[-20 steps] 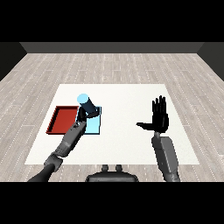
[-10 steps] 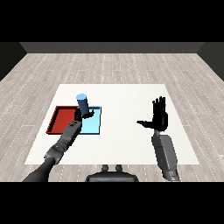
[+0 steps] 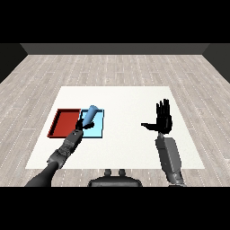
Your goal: Pick the blue can and put it in the blue box
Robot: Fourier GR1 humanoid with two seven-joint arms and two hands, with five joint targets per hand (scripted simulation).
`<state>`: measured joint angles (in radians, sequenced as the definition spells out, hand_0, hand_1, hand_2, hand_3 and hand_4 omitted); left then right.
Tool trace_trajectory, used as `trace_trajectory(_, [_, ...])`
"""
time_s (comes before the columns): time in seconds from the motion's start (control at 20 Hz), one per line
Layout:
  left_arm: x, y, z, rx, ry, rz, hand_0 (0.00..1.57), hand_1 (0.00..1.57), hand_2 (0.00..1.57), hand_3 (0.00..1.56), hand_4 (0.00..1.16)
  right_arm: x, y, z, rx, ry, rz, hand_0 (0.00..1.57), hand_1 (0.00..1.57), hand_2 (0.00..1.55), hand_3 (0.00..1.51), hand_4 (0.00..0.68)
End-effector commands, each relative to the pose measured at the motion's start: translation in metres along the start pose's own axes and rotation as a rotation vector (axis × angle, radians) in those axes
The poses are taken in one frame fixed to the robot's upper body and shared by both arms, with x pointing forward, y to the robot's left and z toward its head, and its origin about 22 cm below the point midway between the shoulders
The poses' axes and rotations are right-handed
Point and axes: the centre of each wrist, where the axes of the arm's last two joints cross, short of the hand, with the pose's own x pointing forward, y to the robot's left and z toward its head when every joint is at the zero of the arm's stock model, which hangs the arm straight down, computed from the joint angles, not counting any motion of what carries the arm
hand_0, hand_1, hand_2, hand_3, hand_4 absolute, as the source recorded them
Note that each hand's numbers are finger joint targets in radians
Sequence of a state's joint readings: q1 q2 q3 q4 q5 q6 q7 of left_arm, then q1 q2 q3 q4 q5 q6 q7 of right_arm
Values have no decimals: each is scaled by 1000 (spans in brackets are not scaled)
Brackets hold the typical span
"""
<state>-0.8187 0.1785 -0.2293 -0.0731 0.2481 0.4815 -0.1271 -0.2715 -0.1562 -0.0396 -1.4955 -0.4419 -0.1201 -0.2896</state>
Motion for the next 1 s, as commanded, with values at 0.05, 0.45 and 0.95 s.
trace_trajectory(0.05, [-16,4,0,-37,90,-68,984,984,943,0,526,-3,-19,6,7,-15,-3,0,0,0,0,0])
trace_trajectory(0.45, [11,-4,0,161,-33,-78,0,0,0,0,0,-9,-3,8,25,-24,-37,0,0,0,0,0])
trace_trajectory(0.95, [49,-4,2,174,-460,250,0,0,0,0,0,-7,-3,2,43,-26,-62,0,0,0,0,0])
